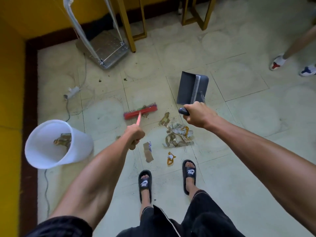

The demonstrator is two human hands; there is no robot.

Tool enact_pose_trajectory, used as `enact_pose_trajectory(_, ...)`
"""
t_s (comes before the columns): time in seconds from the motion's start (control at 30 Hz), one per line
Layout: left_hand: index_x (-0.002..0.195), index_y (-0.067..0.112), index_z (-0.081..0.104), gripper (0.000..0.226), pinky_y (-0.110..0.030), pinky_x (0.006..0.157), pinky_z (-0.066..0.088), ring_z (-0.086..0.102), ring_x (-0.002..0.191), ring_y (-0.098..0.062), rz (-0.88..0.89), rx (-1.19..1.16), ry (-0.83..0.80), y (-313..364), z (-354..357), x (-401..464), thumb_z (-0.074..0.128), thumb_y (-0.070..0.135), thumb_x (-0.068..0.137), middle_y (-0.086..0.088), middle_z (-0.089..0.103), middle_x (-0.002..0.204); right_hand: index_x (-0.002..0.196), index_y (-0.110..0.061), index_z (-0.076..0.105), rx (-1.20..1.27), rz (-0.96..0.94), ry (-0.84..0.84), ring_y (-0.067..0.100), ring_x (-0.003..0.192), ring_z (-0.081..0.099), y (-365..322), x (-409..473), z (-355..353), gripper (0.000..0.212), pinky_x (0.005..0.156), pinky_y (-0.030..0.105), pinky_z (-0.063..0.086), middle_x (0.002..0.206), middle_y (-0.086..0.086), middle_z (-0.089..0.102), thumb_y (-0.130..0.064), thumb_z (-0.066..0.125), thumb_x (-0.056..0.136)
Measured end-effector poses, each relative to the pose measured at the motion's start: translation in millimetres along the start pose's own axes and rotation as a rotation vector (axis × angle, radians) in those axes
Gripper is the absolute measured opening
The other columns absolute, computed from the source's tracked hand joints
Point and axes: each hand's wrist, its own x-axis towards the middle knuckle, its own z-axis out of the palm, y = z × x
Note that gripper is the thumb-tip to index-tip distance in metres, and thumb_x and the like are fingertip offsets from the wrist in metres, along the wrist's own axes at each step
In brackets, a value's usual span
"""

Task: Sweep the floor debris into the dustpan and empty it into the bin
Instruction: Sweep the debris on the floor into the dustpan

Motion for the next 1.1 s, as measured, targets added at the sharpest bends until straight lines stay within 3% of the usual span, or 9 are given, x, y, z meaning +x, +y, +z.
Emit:
enact_pose_trajectory(0.13,0.116,0.0,0.05,0.029,-0.017,0.03,0.031,0.031,0.025,-0.013,-0.059,-0.093,-0.091,11,12,-22,0.04,0.001,0.089,-0.005,0.044,0.057,0.072,-0.027,0.049,-0.049,-0.113,-0.066,0.026,0.063,0.061,23,14,-10,0.02,0.062,0.036,0.054,0.067,0.002,0.058,-0.026,0.061,0.088)
enact_pose_trajectory(0.37,0.1,-0.002,0.056,0.025,-0.029,0.051,0.033,0.039,0.043,-0.017,-0.009,-0.269,-0.086,10,15,-72,0.041,0.005,0.081,-0.012,0.05,0.07,0.071,-0.029,0.045,-0.068,-0.247,-0.085,0.026,0.058,0.051,16,20,-24,0.021,0.058,0.03,0.041,0.067,0.003,0.05,-0.027,0.059,0.086)
enact_pose_trajectory(0.6,0.102,-0.005,0.057,0.027,-0.021,0.037,0.033,0.036,0.032,-0.015,-0.042,-0.301,0.024,-8,33,-94,0.04,0.004,0.082,-0.008,0.047,0.054,0.07,-0.025,0.05,-0.087,-0.294,-0.067,0.028,0.061,0.055,4,-4,-22,0.018,0.061,0.037,0.053,0.069,0.005,0.056,-0.025,0.058,0.086)
enact_pose_trajectory(0.8,0.111,-0.007,0.054,0.027,-0.014,0.026,0.033,0.041,0.031,-0.014,-0.134,-0.304,0.176,-47,36,-88,0.042,0.003,0.089,-0.009,0.051,0.058,0.072,-0.019,0.051,-0.108,-0.35,-0.081,0.029,0.062,0.057,-11,-16,-19,0.018,0.059,0.034,0.048,0.069,0.006,0.055,-0.026,0.056,0.089)
enact_pose_trajectory(0.87,0.112,-0.009,0.055,0.028,-0.012,0.023,0.031,0.045,0.034,-0.014,-0.121,-0.312,0.159,-22,70,-72,0.043,0.004,0.091,-0.01,0.054,0.061,0.073,-0.017,0.053,-0.159,-0.318,-0.079,0.029,0.062,0.057,30,-28,-19,0.018,0.061,0.036,0.051,0.068,0.006,0.054,-0.026,0.056,0.089)
enact_pose_trajectory(1.0,0.114,-0.009,0.052,0.024,-0.014,0.022,0.033,0.049,0.04,-0.015,-0.172,-0.278,0.12,-32,93,-73,0.046,0.004,0.095,-0.011,0.056,0.067,0.077,-0.016,0.058,-0.133,-0.311,-0.105,0.028,0.062,0.059,39,-38,-3,0.015,0.064,0.039,0.055,0.07,0.007,0.06,-0.025,0.056,0.089)
enact_pose_trajectory(1.1,0.102,-0.007,0.05,0.016,-0.021,0.03,0.039,0.05,0.042,-0.017,-0.156,-0.294,0.061,-29,107,-74,0.043,-0.001,0.089,-0.012,0.057,0.063,0.075,-0.018,0.057,-0.105,-0.32,-0.118,0.024,0.06,0.06,45,-43,6,0.017,0.06,0.036,0.054,0.068,0.005,0.061,-0.026,0.055,0.089)
